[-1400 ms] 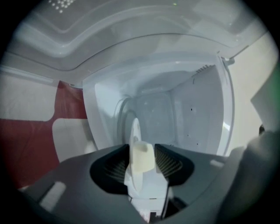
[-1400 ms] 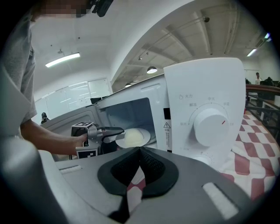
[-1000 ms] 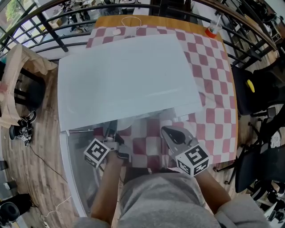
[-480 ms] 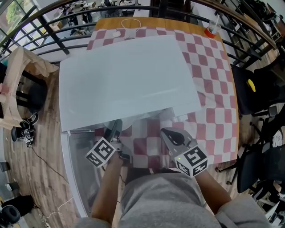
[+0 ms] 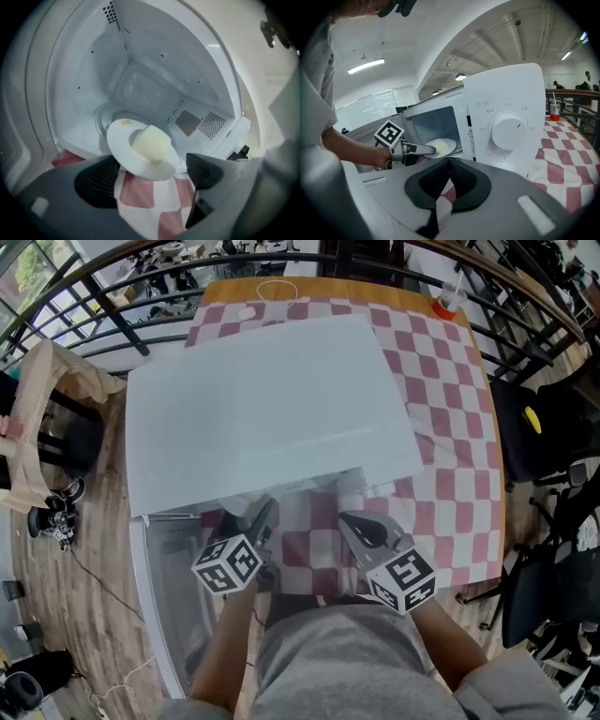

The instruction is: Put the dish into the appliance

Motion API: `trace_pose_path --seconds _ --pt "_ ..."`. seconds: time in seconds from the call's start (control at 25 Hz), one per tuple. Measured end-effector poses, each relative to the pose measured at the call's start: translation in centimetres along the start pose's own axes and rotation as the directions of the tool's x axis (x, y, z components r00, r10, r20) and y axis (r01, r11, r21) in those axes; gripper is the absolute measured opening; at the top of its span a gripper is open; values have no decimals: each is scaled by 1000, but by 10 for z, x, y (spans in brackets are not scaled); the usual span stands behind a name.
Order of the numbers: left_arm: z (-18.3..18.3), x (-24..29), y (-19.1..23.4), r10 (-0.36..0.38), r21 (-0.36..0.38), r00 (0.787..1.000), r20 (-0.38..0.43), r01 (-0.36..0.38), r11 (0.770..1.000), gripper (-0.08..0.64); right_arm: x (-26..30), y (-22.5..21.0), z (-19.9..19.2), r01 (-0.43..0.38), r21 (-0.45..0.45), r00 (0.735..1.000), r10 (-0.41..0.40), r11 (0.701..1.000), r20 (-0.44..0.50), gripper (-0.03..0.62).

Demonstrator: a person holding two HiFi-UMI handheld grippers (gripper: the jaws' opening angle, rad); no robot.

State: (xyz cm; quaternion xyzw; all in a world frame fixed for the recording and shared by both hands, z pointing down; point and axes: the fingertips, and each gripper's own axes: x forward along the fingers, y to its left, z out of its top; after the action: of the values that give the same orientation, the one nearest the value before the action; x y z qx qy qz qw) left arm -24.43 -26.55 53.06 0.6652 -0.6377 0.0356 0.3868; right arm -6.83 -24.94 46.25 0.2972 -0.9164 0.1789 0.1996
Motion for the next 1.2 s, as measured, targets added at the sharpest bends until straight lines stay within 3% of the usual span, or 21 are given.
trace_pose_path --seconds 0.24,0.44,0.64,0.88,1.2 --pt "-5 3 0 50 56 998 -37 -48 997 469 -1 -4 -1 -1 -1 1000 1 1000 -1 -3" --pt "-2 -1 15 158 105 987 -18 -155 982 480 -2 -4 -2 -3 1 1000 3 1000 -2 -3" --pt "-6 -7 11 144 155 989 -11 -141 978 488 -4 -7 -5 3 0 1000 -3 1000 -4 -3" --pt "-10 -17 -5 149 308 987 58 -160 938 460 -3 -8 -6 2 4 1000 -2 1000 -1 -3" --pt "-4 -11 -1 195 308 977 85 -212 928 394 -4 -6 -9 1 6 1000 -1 1000 -4 -3"
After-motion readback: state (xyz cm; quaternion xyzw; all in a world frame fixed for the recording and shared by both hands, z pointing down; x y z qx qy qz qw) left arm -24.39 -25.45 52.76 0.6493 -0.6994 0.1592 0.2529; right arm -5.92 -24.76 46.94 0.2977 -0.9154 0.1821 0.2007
